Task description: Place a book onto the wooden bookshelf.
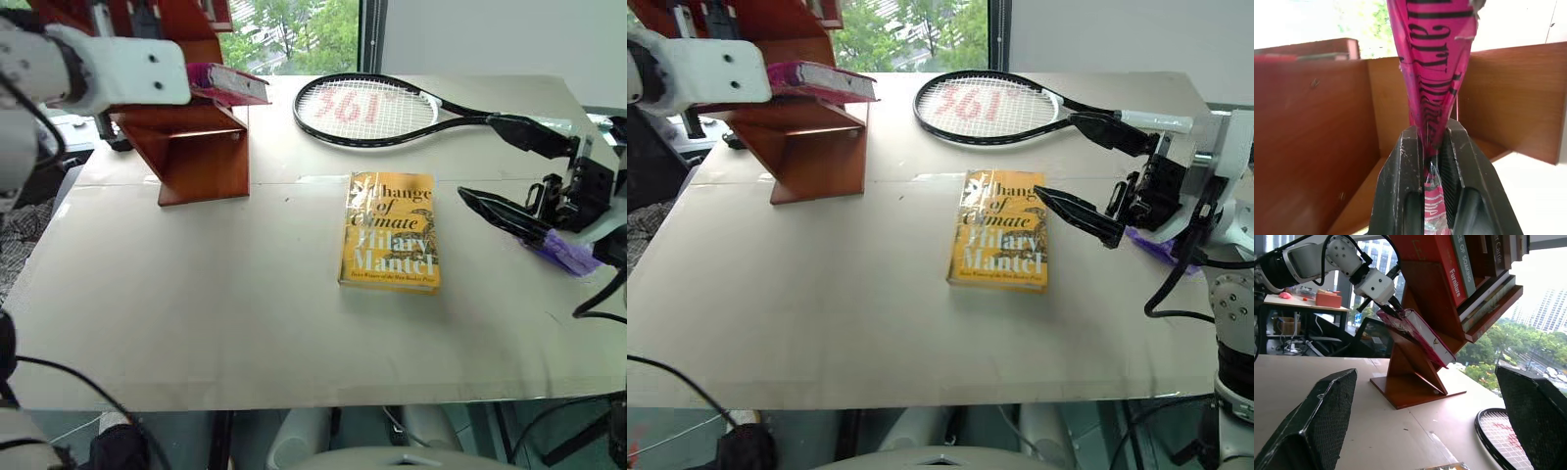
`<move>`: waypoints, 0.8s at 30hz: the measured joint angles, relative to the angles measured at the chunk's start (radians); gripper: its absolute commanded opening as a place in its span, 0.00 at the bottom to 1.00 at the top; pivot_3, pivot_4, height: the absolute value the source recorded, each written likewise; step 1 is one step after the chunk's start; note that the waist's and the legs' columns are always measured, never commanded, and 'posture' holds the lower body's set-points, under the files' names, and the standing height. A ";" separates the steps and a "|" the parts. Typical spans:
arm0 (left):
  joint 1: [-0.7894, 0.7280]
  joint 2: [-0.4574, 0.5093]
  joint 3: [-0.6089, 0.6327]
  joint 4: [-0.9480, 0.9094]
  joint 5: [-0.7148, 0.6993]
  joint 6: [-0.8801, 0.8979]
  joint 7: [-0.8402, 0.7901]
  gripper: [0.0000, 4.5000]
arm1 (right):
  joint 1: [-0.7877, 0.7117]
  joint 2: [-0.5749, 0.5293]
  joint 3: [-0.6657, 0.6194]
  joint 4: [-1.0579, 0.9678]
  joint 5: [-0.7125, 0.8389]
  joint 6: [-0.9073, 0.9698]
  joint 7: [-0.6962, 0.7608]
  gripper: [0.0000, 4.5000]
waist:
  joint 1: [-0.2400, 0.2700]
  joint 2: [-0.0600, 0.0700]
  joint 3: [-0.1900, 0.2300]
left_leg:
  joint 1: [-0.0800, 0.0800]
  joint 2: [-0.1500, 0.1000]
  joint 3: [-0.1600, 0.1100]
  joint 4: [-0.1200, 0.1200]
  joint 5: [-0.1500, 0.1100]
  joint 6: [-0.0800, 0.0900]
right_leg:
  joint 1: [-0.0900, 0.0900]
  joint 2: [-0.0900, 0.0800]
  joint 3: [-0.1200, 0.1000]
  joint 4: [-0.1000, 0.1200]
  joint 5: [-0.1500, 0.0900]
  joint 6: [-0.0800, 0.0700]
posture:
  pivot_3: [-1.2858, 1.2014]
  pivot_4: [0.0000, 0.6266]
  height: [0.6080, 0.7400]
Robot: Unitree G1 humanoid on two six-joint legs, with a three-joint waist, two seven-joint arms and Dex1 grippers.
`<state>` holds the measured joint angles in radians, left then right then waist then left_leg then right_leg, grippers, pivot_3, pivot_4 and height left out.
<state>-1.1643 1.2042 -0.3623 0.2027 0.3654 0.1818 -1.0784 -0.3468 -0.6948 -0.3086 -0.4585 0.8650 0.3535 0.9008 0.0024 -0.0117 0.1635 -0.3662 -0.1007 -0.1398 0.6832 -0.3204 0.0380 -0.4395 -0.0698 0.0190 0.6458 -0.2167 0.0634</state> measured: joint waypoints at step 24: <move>0.333 -0.089 0.707 -0.594 -0.463 0.805 -0.344 0.78 | 0.041 -0.083 -0.041 -0.047 0.069 0.078 -0.030 1.00 | -0.042 -0.001 -0.001 | -0.011 0.001 0.000 0.005 0.000 0.000 | -0.010 -0.002 -0.007 0.001 0.000 0.000 | 0.52 0.24 1.00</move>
<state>-0.8312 1.1156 0.3452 -0.3909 -0.0979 0.9870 -1.4220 -0.3057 -0.7781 -0.3501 -0.5059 0.9339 0.4317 0.8705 -0.0399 -0.0131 0.1622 -0.3775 -0.1001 -0.1395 0.6884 -0.3203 0.0378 -0.4497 -0.0721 0.0117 0.6465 -0.2166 0.0633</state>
